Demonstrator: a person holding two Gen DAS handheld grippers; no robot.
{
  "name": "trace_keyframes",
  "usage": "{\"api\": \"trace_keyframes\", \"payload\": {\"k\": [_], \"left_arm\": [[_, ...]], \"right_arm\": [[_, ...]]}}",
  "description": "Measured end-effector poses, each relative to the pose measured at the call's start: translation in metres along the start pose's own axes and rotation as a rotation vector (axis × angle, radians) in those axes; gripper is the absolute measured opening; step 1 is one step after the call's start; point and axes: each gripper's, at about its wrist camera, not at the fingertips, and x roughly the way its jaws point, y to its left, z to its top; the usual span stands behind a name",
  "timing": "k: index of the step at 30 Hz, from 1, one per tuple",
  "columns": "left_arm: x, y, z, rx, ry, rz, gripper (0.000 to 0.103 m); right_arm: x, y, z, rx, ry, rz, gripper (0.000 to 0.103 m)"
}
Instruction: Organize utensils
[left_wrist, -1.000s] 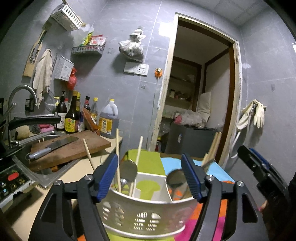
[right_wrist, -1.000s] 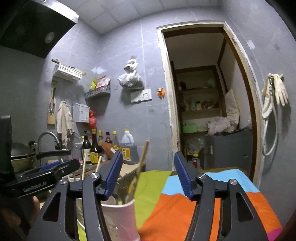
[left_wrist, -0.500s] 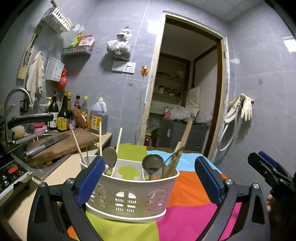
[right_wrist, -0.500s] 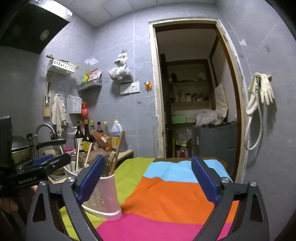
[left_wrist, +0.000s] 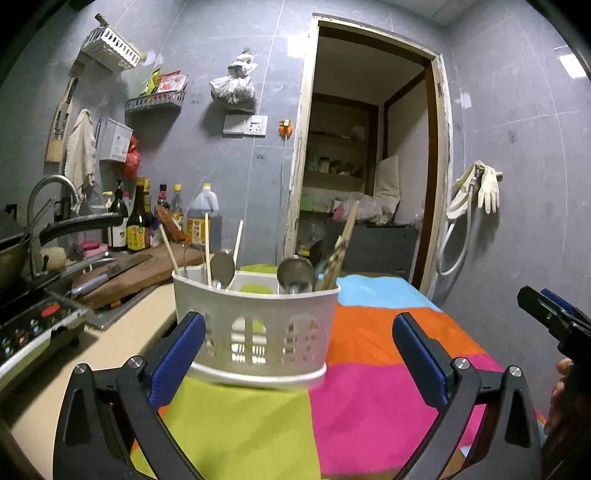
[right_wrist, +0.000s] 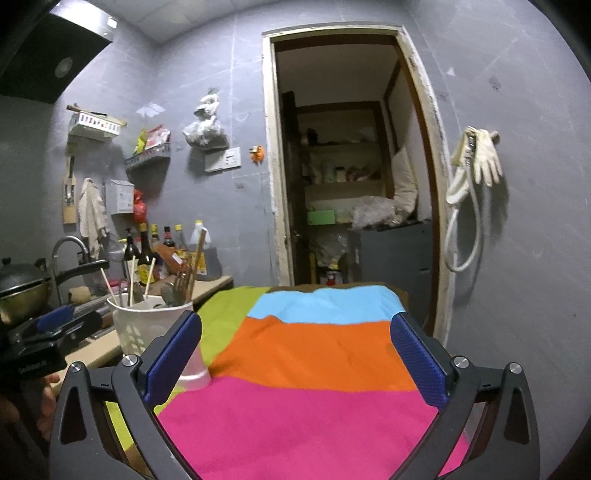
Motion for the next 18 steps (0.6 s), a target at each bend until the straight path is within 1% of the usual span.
{"api": "trace_keyframes", "payload": {"k": [5,14,18], "left_arm": [[-0.011,-0.007,-0.011,0.023,0.01,0.02,0.1],[-0.026,-0.006,-0.032,0.027,0.012,0.063,0.1],[-0.03,-0.005,-0.043,0.023,0.021,0.071,0.1]], "right_arm": [[-0.018,-0.003,-0.011,-0.002,0.006,-0.037,0.103],[-0.046,0.001,-0.033,-0.066,-0.015,-0.115,0.103],[-0.048,0.001,-0.04,-0.067,-0.004,-0.119,0.103]]}}
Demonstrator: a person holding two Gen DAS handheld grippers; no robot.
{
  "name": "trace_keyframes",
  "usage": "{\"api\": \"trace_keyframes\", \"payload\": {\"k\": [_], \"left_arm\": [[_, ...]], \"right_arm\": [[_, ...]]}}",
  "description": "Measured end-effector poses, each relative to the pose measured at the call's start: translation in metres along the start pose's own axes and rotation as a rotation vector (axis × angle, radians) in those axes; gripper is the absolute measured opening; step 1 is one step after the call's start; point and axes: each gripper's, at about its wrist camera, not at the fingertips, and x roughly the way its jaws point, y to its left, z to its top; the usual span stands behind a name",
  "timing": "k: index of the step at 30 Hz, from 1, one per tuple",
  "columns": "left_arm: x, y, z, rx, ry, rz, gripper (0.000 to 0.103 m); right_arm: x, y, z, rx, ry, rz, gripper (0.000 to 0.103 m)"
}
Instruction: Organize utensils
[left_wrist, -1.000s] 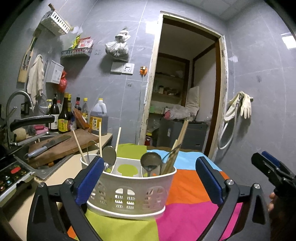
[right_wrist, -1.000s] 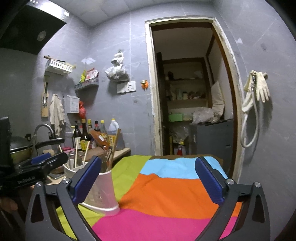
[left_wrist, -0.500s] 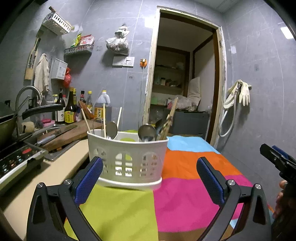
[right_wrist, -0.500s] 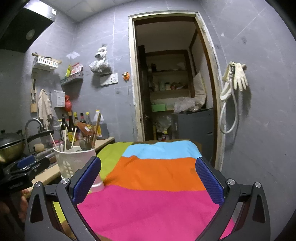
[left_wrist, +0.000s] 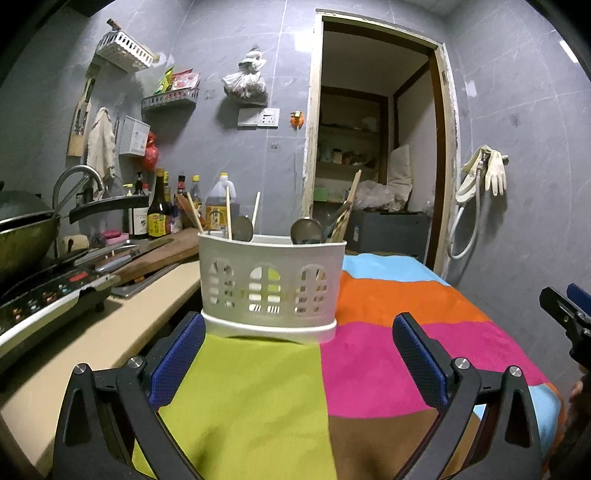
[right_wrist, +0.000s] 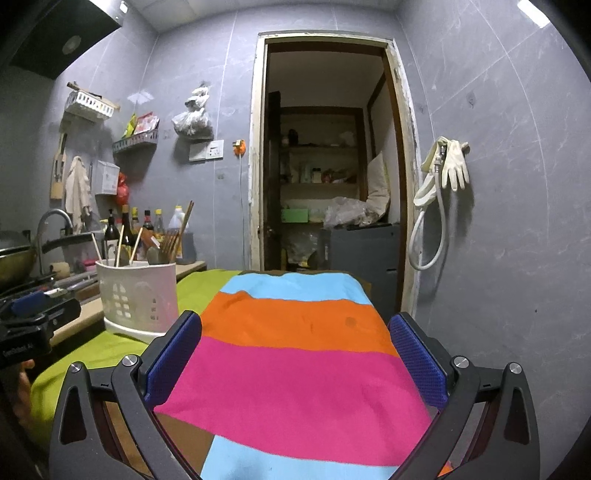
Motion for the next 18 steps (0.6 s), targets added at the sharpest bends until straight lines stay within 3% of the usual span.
{"api": "trace_keyframes", "payload": {"k": [18], "left_arm": [[-0.0095,0.0046,-0.0047,-0.009,-0.021,0.01,0.1]], "right_arm": [[-0.0004,-0.0003,-0.0079,0.024,0.026,-0.007,0.103]]}}
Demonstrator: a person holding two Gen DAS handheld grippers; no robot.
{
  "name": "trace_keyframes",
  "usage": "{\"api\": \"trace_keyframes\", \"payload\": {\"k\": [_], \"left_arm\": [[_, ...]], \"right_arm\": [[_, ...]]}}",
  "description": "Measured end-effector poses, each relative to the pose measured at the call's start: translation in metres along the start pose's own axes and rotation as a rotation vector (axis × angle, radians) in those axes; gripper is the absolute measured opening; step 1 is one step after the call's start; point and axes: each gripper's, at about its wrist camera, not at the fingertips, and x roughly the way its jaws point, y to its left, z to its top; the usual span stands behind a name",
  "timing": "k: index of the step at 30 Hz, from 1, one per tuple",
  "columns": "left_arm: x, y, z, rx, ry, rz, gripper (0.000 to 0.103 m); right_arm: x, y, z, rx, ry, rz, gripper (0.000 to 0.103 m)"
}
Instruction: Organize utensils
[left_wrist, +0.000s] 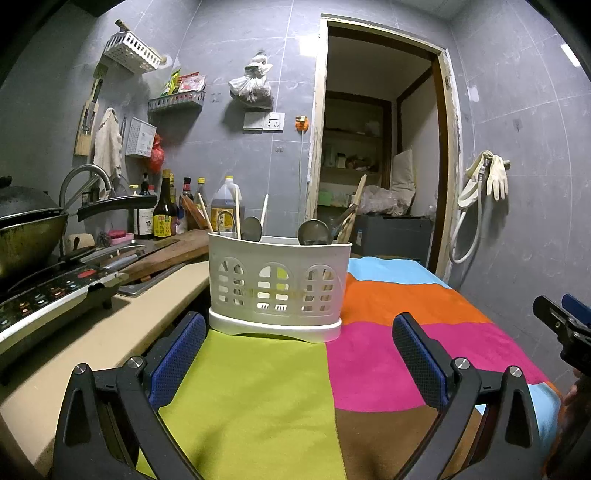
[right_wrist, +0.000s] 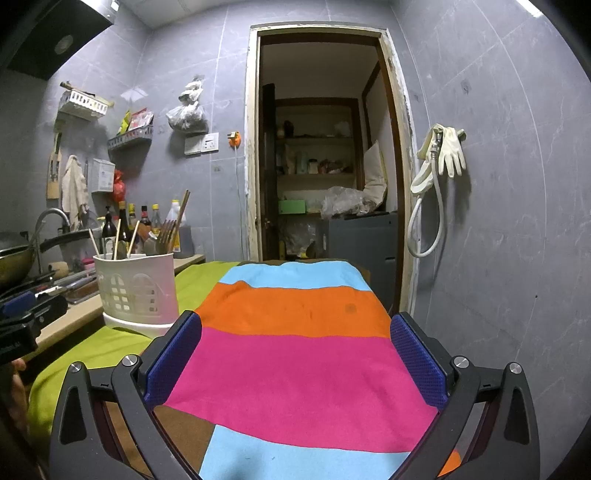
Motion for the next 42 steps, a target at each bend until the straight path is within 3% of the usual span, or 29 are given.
{"api": "trace_keyframes", "payload": {"k": [42], "left_arm": [[-0.0006,0.002,0.0012,-0.005,0.0,0.0,0.1]], "right_arm": [[-0.0003,0.0044,-0.0017,-0.004,-0.003,0.001,0.103]]}}
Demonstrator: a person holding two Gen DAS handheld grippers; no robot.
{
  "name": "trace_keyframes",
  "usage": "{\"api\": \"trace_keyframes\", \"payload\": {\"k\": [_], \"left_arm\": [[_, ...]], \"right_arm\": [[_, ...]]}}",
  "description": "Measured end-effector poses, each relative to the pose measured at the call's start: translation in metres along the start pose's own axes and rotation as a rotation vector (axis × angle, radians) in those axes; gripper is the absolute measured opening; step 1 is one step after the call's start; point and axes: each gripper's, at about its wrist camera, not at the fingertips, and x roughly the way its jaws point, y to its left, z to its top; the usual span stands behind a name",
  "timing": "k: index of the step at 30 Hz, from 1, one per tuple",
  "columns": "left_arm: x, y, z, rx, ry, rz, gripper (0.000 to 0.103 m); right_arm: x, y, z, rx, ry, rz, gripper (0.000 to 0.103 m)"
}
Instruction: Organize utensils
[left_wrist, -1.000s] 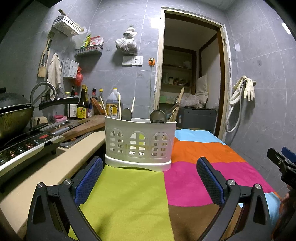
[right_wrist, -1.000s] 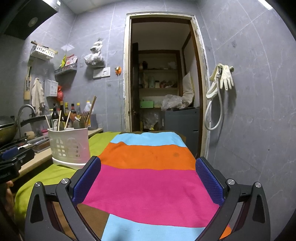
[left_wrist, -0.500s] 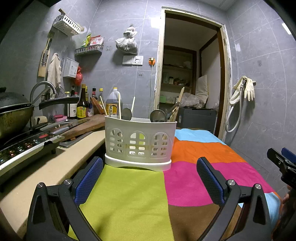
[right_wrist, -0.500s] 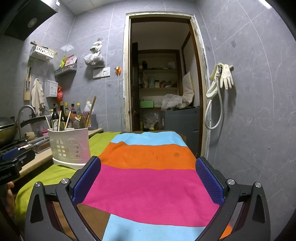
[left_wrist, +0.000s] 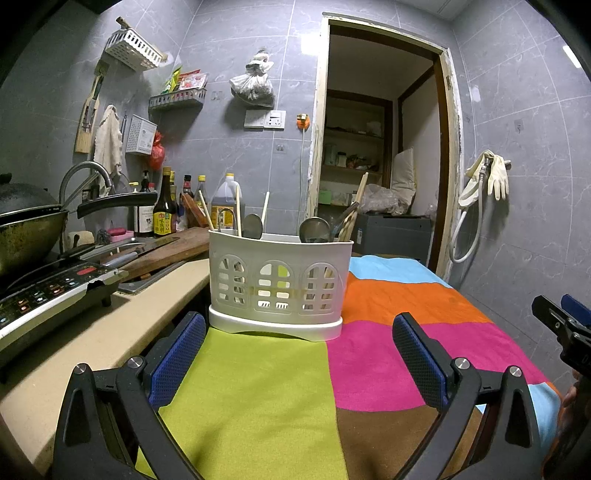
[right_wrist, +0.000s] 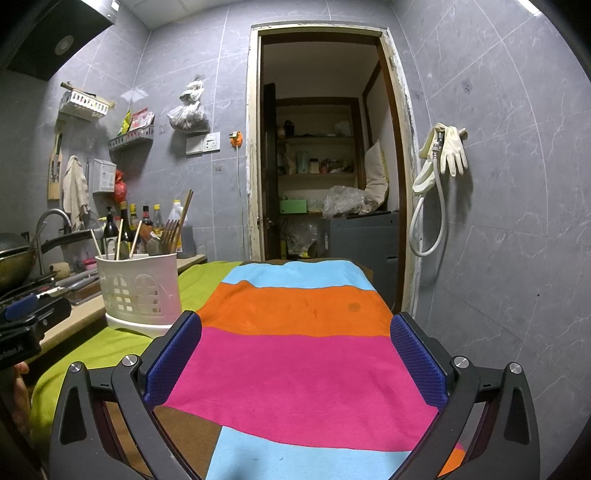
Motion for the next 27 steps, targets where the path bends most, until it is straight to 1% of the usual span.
{"api": "trace_keyframes", "payload": {"k": [27], "left_arm": [[0.0017,0.0014,0.0,0.001,0.006,-0.001,0.1]], "right_arm": [[-0.0039,0.0076,-0.0025,0.005,0.009,-0.001,0.103]]}}
